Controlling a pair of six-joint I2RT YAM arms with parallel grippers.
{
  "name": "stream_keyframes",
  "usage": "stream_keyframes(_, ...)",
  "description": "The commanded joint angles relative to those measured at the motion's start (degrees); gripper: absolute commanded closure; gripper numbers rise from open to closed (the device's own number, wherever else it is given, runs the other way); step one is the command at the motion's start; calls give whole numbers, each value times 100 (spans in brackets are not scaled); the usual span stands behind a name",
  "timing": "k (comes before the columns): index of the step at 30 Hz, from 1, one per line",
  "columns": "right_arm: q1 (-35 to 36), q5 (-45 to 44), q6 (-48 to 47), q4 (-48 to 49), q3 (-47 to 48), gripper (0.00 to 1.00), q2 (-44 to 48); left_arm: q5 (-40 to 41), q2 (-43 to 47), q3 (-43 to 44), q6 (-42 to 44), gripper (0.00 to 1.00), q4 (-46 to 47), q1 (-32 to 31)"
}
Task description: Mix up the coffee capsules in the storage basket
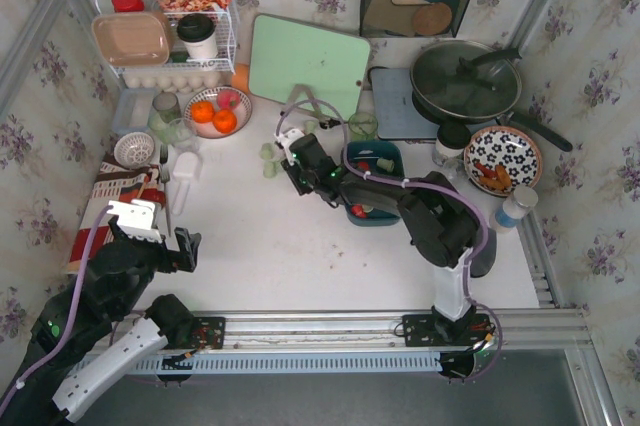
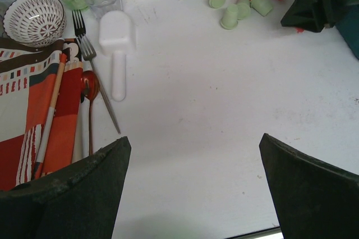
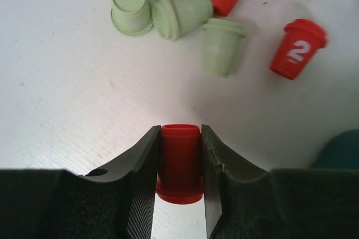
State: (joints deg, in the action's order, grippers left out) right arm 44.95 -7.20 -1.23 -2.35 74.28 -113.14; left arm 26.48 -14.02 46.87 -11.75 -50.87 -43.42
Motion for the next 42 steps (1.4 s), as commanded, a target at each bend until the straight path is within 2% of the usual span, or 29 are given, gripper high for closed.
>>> stream_keyframes(1, -4, -660, 167, 580, -274, 84, 415, -9, -13, 6, 39, 1, 86, 3)
stream_keyframes(8, -142, -2832, 400, 1199, -1105, 86, 1038, -23, -12, 6, 41, 1, 86, 17)
stream_keyframes(12, -450, -3235, 1026, 1368, -1665, 86, 1498, -41, -12, 2, 48, 1, 87, 24)
stream_keyframes(16, -812, -3213, 1586, 1679, -2344, 84, 1933, -60, -13, -10, 50, 1, 95, 26)
stream_keyframes(19, -1087, -3034, 1855, 1720, -2566, 78, 2019, -64, -8, -3, 53, 1, 98, 40)
stream_keyframes(22, -1320, -2772, 2054, 1533, -2576, 68, 1931, -61, -20, -3, 55, 1, 96, 35)
stream_keyframes(23, -1330, -2689, 2086, 1496, -2577, 60, 1896, -60, -22, -4, 55, 1, 95, 35)
stream_keyframes(25, -1556, -2546, 2089, 1483, -2592, 52, 1886, -56, -21, -3, 52, 1, 97, 44)
stream_keyframes(28, -1551, -2161, 2044, 1607, -2647, 43, 1958, -53, -41, -3, 50, 1, 106, 44)
stream_keyframes(31, -1458, -2125, 1949, 1627, -2599, 41, 2001, -47, -86, 2, 50, 1, 106, 69)
stream_keyframes(37, -710, -2280, 1385, 1798, -2297, 37, 1993, -81, -147, 15, 63, 1, 121, 120)
stream_keyframes(42, -240, -1697, 1046, 2113, -1828, 37, 1671, -124, -194, 15, 89, 1, 131, 199)
